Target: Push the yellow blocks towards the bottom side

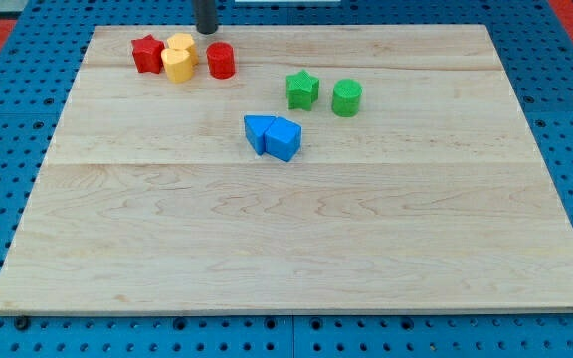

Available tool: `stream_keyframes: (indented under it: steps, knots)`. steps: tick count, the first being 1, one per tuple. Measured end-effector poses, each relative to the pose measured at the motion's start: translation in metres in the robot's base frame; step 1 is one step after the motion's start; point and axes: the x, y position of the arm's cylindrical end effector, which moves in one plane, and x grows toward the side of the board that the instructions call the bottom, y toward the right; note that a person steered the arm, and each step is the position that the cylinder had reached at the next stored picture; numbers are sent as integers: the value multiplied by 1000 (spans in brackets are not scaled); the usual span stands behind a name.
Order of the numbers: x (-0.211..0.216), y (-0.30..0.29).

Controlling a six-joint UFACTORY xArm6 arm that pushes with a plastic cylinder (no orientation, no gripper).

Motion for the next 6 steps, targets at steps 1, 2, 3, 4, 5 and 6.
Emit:
stream_keyframes:
  steps: [1, 2, 3, 4, 5, 6]
  knots:
    - [28, -14]
    - [64, -28]
    - [96, -43]
    - [124, -56]
    - [128, -72]
    - [100, -105]
